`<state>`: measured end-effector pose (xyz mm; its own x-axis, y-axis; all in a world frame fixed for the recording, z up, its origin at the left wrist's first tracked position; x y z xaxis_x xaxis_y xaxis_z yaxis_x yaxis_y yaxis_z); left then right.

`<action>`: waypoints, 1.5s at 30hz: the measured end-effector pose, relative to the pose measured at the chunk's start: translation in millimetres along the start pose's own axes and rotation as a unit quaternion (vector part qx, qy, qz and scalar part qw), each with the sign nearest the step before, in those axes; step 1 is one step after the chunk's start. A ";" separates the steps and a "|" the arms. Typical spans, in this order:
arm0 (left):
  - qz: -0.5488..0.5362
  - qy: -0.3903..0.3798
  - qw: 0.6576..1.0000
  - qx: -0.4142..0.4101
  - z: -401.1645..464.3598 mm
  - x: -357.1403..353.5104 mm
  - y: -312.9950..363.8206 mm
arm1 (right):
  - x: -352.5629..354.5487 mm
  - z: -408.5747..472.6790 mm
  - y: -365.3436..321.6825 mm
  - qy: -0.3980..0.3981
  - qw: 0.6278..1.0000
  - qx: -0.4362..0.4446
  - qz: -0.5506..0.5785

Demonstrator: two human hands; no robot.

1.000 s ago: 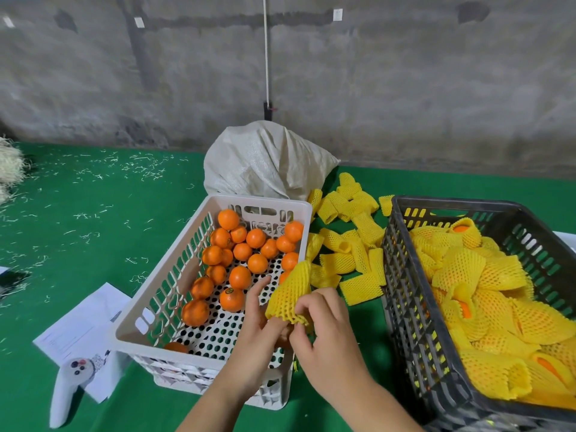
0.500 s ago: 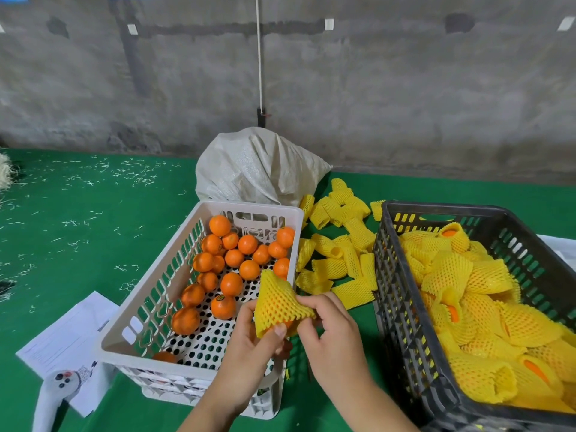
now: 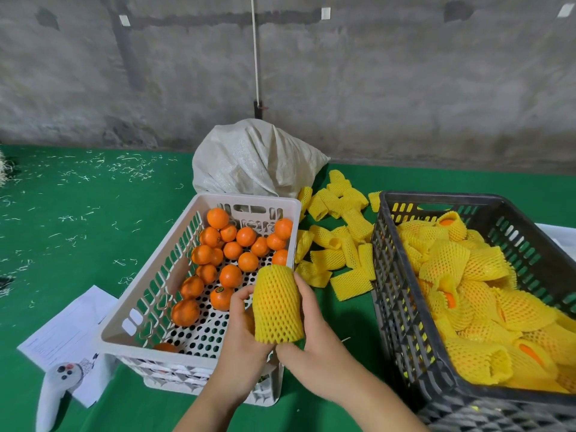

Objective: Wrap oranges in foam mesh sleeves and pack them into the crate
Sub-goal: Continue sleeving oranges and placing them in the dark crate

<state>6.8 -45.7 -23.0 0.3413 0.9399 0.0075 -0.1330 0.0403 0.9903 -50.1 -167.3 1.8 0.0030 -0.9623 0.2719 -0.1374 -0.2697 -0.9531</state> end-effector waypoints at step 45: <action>0.202 -0.050 0.977 -0.052 44.4 -36.7 -5.9 | 108.4 10.1 23.0 0.048 0.870 -0.060 -0.488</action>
<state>36.4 -95.4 -23.0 0.3303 0.8489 0.4127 -0.3678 -0.2869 0.8845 -43.0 -278.2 8.0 0.0954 -0.2687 0.9585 -0.2185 -0.9450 -0.2432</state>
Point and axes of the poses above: each hand's wrist, its own z-axis towards the middle knuckle, its own x-axis out of the back of the hand, y = z × x, the point moved 7 cm from there along z, towards the middle knuckle, and after that the axes turned 3 degrees about -x, right-handed, at the moved point
